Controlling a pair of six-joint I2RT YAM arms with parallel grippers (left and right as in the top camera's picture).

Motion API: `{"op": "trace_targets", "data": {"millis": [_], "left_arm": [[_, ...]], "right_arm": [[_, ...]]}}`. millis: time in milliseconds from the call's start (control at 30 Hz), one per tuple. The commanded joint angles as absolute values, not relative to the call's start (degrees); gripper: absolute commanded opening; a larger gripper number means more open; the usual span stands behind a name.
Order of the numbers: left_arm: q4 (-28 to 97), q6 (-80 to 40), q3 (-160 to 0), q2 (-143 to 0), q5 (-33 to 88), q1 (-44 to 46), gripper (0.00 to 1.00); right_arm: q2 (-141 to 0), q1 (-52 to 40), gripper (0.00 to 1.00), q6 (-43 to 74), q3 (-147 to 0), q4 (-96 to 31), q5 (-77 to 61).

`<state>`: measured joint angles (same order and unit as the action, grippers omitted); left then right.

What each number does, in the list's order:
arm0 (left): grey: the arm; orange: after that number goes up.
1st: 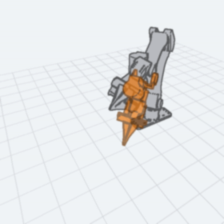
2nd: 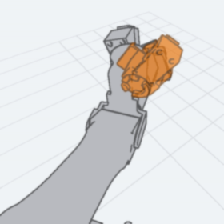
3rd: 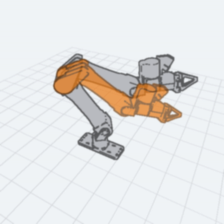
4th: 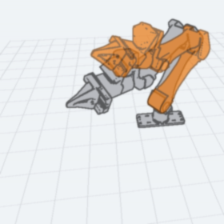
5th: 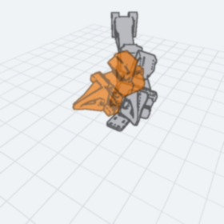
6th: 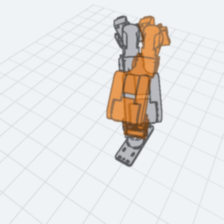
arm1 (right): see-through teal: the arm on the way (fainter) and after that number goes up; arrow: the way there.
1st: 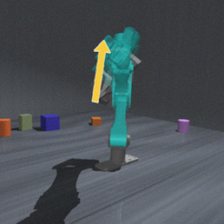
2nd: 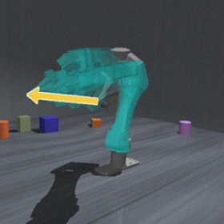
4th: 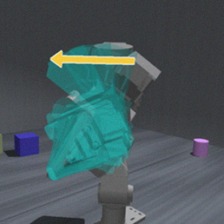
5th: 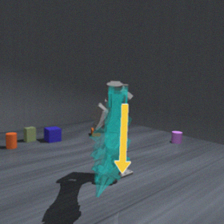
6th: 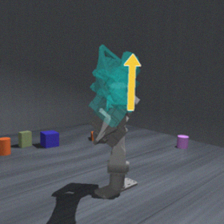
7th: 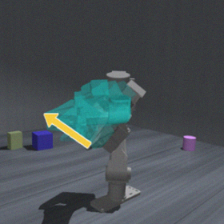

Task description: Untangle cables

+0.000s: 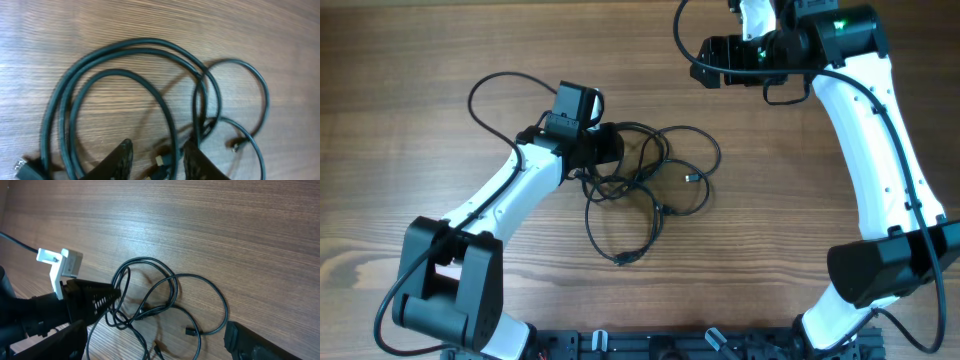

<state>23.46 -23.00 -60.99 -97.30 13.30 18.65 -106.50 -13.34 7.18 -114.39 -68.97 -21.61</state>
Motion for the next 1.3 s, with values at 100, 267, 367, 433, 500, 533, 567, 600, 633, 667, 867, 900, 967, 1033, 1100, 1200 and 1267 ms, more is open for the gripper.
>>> {"op": "trace_targets", "data": {"millis": [100,267,367,433,500,533,567,600,633,667,867,900,967,1033,1100,1200,1267], "left_arm": [[24.2,-15.2,-61.0,-99.1,16.4,20.6,0.44],[24.2,-15.4,-61.0,-102.5,16.3,21.5,0.40],[23.8,-20.2,-61.2,-101.7,16.6,21.5,0.04],[23.7,-22.9,-61.3,-98.4,19.6,20.9,0.04],[23.8,-23.5,-62.5,-93.0,24.1,19.5,0.04],[23.7,-25.9,-63.5,-89.4,25.7,18.5,0.04],[23.3,-29.1,-64.5,-85.2,25.7,17.2,0.04],[21.7,-30.6,-65.1,-78.7,25.7,15.0,0.04],[20.1,-31.7,-65.1,-74.4,25.7,13.6,0.04],[18.0,-34.2,-65.1,-70.0,25.6,12.4,0.04],[10.5,-64.9,-65.1,-56.0,14.9,11.5,0.04],[8.5,-69.1,-65.1,-55.4,13.8,11.6,0.04],[3.4,-74.8,-65.1,-55.0,13.2,11.6,0.04],[1.9,-75.5,-65.1,-55.2,11.8,11.6,0.04],[2.1,-75.8,-65.1,-55.5,10.6,11.6,0.04],[2.1,-77.2,-65.1,-55.9,10.5,11.6,0.04],[2.3,-77.2,-65.1,-55.8,8.6,11.3,0.04]], "right_arm": [[-106.5,-13.6,0.89,6.0,-114.6,-68.6,-22.8],[-106.5,-13.6,0.89,6.0,-114.6,-68.7,-22.8],[-106.5,-13.6,0.90,6.0,-114.6,-68.7,-22.8],[-106.5,-13.7,0.86,5.8,-114.6,-68.9,-24.1],[-106.5,-14.0,0.84,3.7,-114.6,-68.0,-25.7],[-106.5,-14.4,0.85,2.9,-114.6,-67.6,-26.7],[-106.5,-14.9,0.85,2.5,-114.6,-67.5,-27.1],[-106.5,-15.4,0.83,1.7,-114.6,-67.5,-27.0],[-106.5,-15.6,0.82,1.6,-114.6,-67.4,-26.9],[-106.5,-15.6,0.82,1.6,-114.6,-67.1,-26.9],[-106.5,-15.6,0.82,-1.0,-114.6,-66.6,-31.6],[-106.5,-15.6,0.83,-2.6,-114.6,-66.8,-33.6],[-106.5,-15.6,0.85,-4.8,-114.6,-66.7,-37.3],[-106.5,-15.7,0.86,-4.8,-114.6,-66.4,-38.9],[-106.8,-17.0,0.85,-4.9,-114.6,-65.6,-38.9],[-108.0,-19.8,0.86,-5.0,-114.6,-64.8,-38.6],[-109.9,-21.9,0.85,-4.8,-114.6,-64.6,-38.6]]}}
